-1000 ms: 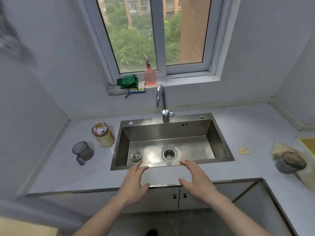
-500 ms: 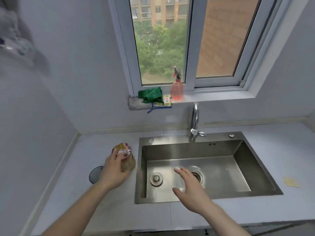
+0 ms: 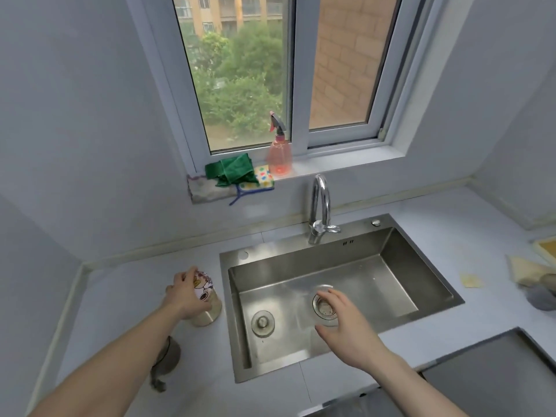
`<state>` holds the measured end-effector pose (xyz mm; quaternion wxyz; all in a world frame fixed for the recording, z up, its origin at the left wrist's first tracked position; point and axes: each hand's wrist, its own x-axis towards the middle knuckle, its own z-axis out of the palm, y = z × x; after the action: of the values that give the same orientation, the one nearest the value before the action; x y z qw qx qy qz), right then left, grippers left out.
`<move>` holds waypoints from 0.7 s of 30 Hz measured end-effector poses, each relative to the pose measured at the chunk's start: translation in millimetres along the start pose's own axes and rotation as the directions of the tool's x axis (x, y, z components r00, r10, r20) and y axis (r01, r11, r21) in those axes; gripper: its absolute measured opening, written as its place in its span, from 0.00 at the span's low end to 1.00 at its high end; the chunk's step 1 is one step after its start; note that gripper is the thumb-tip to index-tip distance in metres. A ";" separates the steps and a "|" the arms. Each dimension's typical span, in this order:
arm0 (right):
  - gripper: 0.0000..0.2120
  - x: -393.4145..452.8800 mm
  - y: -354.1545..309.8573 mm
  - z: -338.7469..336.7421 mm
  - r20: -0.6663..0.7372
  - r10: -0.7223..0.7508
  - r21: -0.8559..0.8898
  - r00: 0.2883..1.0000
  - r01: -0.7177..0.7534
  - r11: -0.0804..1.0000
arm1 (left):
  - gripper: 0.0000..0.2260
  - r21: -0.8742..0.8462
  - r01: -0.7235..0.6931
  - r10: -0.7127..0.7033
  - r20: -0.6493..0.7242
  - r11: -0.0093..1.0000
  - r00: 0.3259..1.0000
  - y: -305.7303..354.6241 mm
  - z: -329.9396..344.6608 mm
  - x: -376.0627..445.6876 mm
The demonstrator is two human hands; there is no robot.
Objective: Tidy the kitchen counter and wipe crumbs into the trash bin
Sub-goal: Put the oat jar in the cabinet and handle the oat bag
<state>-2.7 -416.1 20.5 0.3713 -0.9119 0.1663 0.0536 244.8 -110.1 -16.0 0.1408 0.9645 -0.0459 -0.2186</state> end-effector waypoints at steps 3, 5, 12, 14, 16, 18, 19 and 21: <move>0.28 -6.5 7.6 -1.9 -0.031 0.007 -0.012 0.999 -0.008 1.000 | 0.44 0.020 0.028 -0.027 -0.043 0.999 0.999 8.0 0.2 3.9; 0.28 -13.2 13.1 -2.9 -0.039 0.027 -0.023 0.999 -0.028 0.999 | 0.43 0.029 0.053 -0.051 -0.067 0.998 0.996 12.2 2.2 1.4; 0.28 -42.8 41.4 -31.1 -0.075 0.096 -0.025 0.993 -0.098 0.995 | 0.48 0.036 -0.104 0.107 -0.093 0.994 0.990 49.0 20.7 -26.2; 0.28 -53.5 50.6 -45.0 -0.084 0.121 -0.038 0.989 -0.125 0.991 | 0.47 0.048 -0.198 0.201 -0.070 0.979 0.977 79.1 24.2 -38.7; 0.28 -63.9 58.8 -57.3 -0.093 0.132 -0.032 0.987 -0.135 0.990 | 0.48 0.065 -0.294 0.298 -0.064 0.954 0.952 113.6 28.8 -52.6; 0.28 -77.8 71.0 -72.6 -0.114 0.141 -0.023 0.983 -0.144 0.989 | 0.48 0.075 -0.378 0.382 -0.060 0.923 0.922 153.5 36.4 -70.5; 0.28 -85.1 78.1 -80.9 -0.122 0.146 -0.020 0.982 -0.149 0.989 | 0.48 0.063 -0.415 0.418 -0.058 0.908 0.907 173.5 40.4 -79.2; 0.28 -102.2 97.2 -97.6 -0.146 0.163 -0.016 0.976 -0.167 0.986 | 0.47 0.044 -0.491 0.493 -0.048 0.870 0.869 214.5 49.4 -98.1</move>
<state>-134.6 -522.1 49.1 0.3397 -0.9016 0.2669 0.0207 129.3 -312.9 43.9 0.1786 0.9290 -0.2890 -0.1469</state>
